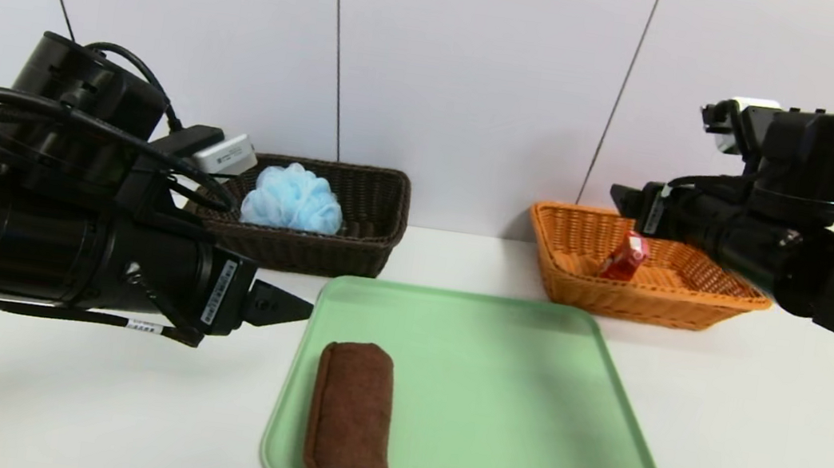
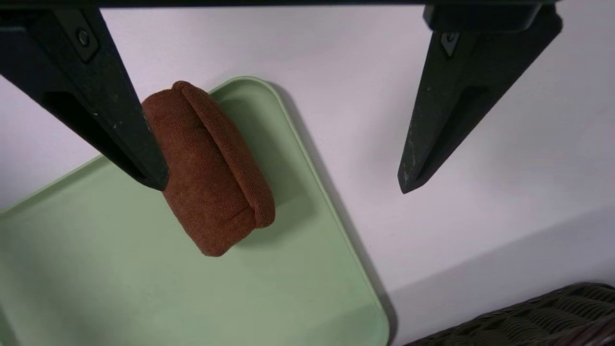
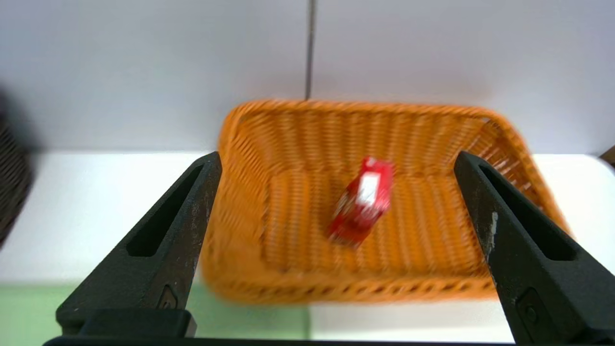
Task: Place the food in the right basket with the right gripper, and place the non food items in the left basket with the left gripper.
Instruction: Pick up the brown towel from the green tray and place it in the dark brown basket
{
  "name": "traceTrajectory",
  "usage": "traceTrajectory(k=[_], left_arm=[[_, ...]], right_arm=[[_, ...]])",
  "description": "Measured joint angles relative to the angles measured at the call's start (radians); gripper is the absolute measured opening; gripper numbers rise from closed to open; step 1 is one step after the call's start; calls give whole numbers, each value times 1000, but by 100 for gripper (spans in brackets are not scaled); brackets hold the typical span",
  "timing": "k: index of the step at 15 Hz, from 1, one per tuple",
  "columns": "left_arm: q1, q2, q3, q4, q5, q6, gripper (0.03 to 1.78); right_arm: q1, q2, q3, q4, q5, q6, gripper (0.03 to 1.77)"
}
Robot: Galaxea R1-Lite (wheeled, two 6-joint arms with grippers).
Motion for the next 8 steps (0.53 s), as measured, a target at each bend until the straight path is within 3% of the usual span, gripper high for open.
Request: traceTrajectory(k=[2,8], left_arm=[[-1,0,0,-2,0,4,169],[-6,1,-2,-5,-5,7,169]], right_arm=[[50,-41,43,13,21,19,168],[150,-100,161,13,24,81,169]])
